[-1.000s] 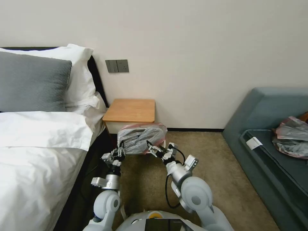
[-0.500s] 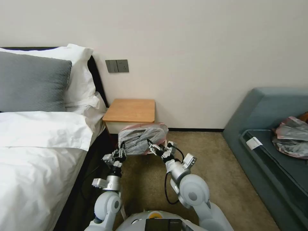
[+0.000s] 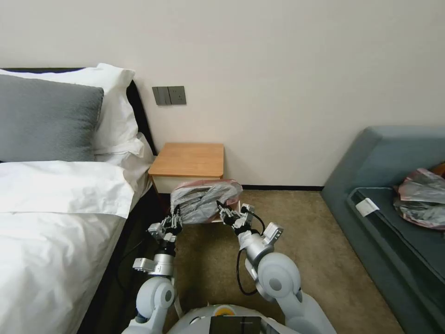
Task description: Pick up the garbage bag from the table and place it over the trash can.
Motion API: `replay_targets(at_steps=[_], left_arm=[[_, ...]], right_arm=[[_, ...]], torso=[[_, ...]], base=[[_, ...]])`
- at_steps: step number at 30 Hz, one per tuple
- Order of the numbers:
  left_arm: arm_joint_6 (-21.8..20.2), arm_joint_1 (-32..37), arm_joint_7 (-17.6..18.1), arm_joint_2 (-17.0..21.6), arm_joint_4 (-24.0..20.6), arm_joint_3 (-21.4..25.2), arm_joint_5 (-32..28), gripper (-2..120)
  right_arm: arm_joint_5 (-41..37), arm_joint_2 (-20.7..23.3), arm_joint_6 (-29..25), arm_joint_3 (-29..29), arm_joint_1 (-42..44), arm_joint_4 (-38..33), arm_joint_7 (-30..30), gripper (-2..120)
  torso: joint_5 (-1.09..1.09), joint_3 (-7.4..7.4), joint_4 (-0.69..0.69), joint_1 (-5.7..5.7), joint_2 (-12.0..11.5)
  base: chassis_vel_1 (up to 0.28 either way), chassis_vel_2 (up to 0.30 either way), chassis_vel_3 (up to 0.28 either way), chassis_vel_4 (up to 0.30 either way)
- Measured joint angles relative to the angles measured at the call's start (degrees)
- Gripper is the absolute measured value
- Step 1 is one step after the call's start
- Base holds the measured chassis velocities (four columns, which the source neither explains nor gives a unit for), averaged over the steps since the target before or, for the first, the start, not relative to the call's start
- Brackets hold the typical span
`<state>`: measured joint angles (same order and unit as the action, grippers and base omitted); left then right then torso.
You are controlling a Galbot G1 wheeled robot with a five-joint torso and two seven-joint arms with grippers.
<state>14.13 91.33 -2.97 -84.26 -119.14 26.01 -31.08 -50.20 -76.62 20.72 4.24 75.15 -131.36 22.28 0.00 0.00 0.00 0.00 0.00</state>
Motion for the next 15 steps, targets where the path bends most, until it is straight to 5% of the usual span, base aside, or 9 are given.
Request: replay_targets(at_steps=[5, 15], left_arm=[[-0.01, -0.04, 0.07, 0.0, 0.0, 0.1, 0.0, 11], [-0.7, -1.21, 1.09, -0.4, 0.09, 1.37, -0.84, 11]], right_arm=[[0.37, -0.16, -0.08, -0.15, 0.03, 0.08, -0.23, 0], [2.8, 0.83, -0.15, 0.29, 2.14, -2.42, -0.75, 0]], torso=[[0.0, 0.0, 0.0, 0.0, 0.0], [0.0, 0.0, 0.0, 0.0, 0.0]], base=[[0.0, 0.0, 0.0, 0.0], [0.0, 0.0, 0.0, 0.0]])
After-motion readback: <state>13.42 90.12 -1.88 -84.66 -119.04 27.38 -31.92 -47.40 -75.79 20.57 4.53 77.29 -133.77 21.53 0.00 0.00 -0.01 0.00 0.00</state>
